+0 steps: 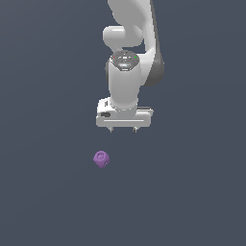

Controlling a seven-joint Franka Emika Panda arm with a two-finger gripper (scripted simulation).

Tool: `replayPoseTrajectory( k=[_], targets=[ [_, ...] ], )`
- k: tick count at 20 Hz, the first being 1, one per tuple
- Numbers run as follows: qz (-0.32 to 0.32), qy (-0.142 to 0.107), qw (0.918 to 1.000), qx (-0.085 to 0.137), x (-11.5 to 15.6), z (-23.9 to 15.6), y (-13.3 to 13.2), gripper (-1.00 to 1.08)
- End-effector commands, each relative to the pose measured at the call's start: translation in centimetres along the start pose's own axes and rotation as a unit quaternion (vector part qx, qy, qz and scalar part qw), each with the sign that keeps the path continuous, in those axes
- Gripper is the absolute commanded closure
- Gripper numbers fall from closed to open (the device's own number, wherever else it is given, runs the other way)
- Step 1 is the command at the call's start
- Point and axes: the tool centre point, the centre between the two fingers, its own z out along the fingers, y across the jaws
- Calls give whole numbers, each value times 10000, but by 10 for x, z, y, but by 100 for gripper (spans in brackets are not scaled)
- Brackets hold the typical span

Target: Pick up the object and move it to a goal position.

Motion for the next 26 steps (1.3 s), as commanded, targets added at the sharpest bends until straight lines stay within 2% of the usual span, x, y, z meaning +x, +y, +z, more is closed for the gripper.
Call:
replayPoseTrajectory(
  k=[1, 8, 13, 20, 26],
  targets=[
    [86, -4, 10000, 5, 2, 2, 2, -92],
    [687, -19, 9976, 42, 14, 16, 18, -92],
    [1411, -36, 9900, 69, 27, 33, 37, -92],
    [2611, -55, 9653, 74, 47, 65, 72, -92],
    [3283, -57, 9446, 55, 56, 85, 92, -92]
  ],
)
